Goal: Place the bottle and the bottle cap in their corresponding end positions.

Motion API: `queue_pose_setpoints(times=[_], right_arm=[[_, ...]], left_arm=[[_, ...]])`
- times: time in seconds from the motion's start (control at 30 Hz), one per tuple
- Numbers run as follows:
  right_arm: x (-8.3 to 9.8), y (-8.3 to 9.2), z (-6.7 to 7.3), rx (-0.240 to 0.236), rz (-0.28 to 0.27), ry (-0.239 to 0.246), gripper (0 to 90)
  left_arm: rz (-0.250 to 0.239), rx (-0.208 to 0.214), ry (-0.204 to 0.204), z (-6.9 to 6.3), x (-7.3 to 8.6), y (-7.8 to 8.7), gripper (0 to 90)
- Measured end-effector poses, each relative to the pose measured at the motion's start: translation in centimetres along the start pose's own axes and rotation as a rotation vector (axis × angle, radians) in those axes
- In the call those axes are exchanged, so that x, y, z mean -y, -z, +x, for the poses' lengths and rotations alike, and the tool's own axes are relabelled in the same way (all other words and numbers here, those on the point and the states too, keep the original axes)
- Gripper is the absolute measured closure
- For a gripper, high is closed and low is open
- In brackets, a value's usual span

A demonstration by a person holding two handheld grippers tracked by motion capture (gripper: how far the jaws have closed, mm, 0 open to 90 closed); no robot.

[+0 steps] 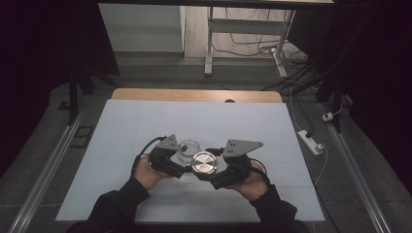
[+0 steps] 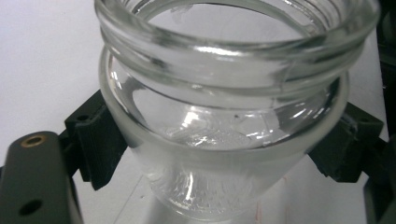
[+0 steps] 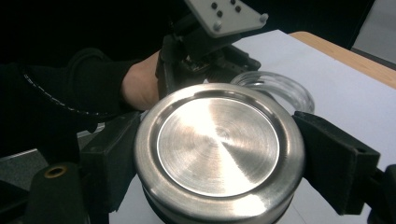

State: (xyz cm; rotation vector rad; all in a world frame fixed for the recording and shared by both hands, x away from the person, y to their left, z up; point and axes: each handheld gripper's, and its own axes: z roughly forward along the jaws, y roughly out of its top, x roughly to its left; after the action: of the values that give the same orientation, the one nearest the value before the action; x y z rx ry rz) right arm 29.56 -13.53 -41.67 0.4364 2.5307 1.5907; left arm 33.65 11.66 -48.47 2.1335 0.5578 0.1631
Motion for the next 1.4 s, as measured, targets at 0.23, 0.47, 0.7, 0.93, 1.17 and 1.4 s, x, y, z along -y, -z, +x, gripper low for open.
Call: queue_pose_setpoints(times=[0.23,0.47,0.7,0.93,1.17,1.4], right_arm=[[0.3,-0.1,0.5,0.004,0.001,0.005,18.3],[0.8,-0.1,1.0,0.015,-0.008,0.015,18.3],[1.6,-0.1,1.4,0.020,-0.015,0.000,18.2],[2.5,-0.1,1.8,0.030,-0.021,-0.015,18.2],[3.3,-0.1,2.3,0.043,-0.015,-0.003,18.3],[4.5,-0.3,2.8,0.056,0.000,-0.002,18.3]], left_arm=[[-0.012,-0.003,0.004,0.3,-0.3,0.0,15.8],[-0.024,-0.007,0.002,0.5,-0.8,-0.2,15.8],[-0.034,-0.009,0.003,0.8,-1.3,-0.5,15.8],[-0.047,-0.013,0.004,1.2,-1.9,-1.0,15.8],[-0.057,-0.018,0.001,1.5,-2.3,-1.7,15.8],[-0.052,-0.028,-0.010,1.7,-2.6,-2.6,15.8]])
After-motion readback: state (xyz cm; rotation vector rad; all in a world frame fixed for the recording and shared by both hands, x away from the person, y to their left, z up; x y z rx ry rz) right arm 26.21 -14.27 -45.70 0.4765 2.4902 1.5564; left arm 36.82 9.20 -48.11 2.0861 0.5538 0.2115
